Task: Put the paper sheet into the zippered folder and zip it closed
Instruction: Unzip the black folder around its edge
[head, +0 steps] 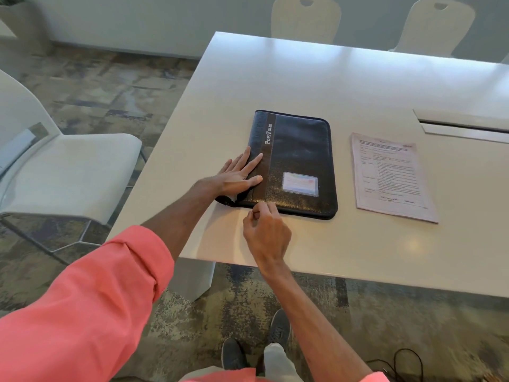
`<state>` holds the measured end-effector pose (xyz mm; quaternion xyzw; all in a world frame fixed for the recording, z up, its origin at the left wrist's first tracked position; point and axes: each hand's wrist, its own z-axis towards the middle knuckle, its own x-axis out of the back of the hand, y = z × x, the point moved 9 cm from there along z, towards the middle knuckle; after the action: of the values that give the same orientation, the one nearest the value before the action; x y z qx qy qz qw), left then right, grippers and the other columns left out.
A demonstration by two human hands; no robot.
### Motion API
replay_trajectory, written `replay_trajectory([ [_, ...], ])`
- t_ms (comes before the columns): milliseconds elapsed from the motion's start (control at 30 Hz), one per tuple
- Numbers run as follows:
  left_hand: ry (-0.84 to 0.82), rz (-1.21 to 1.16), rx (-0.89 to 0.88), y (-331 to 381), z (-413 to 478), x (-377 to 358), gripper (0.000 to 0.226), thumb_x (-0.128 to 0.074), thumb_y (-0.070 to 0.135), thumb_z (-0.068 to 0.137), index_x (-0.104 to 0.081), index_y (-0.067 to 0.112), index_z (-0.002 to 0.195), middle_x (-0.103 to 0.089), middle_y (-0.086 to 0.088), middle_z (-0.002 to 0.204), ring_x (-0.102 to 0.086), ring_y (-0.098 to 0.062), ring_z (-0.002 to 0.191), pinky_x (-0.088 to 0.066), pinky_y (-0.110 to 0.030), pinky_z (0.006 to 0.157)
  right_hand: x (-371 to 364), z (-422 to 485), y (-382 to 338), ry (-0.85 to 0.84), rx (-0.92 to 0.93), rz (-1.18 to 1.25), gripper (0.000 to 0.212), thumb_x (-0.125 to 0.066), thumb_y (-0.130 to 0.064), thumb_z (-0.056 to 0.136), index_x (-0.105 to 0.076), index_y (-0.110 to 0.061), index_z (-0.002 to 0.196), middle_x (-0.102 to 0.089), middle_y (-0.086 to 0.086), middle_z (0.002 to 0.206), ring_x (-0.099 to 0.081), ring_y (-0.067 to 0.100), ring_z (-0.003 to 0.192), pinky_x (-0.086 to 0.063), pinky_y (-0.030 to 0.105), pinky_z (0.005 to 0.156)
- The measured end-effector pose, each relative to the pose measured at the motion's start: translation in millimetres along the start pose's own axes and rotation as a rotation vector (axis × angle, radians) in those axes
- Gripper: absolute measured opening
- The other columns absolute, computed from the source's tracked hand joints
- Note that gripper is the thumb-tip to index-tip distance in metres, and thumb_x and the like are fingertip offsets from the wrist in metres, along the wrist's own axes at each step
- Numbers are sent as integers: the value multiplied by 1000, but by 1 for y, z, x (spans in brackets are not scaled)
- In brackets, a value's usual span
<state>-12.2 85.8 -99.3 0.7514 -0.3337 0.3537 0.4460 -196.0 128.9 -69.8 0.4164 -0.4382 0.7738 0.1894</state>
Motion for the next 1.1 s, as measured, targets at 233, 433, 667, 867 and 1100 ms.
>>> replay_trajectory([
  [233,15,-73,19,3,-3,0,72,-37,57,115,8,49,171,33,7,177,23,-16,167,17,-45,134,-7,-2,-1,-41,-38,43,5,-72,-26,99,-71,-22,101,-69,-10,101,-66,12,73,-58,29,64],
  [433,3,-92,24,3,-4,1,73,-38,55,115,8,48,171,33,6,178,22,-17,167,17,-45,134,-9,1,-8,-39,-54,71,4,-73,-25,97,-71,-21,98,-69,-9,97,-64,12,70,-55,27,63],
  [667,2,-85,14,1,-5,0,72,-36,55,115,8,48,171,32,6,178,23,-16,167,17,-45,134,-6,-5,-1,-34,-50,73,6,-76,-24,94,-72,-23,97,-70,-12,95,-64,10,71,-55,26,62],
  [867,-12,-80,21,2,-5,-1,72,-35,55,115,10,47,171,35,5,177,25,-18,166,18,-45,134,-24,-9,-42,-79,14,96,11,-78,-28,93,-74,-22,101,-73,-9,100,-69,15,77,-58,28,68],
  [1100,-19,-80,9,0,-2,1,73,-35,56,115,12,47,171,36,5,176,25,-19,166,18,-45,134,-27,-9,-45,-67,-2,137,16,-78,-31,94,-75,-23,108,-74,-9,104,-71,14,81,-58,28,73],
])
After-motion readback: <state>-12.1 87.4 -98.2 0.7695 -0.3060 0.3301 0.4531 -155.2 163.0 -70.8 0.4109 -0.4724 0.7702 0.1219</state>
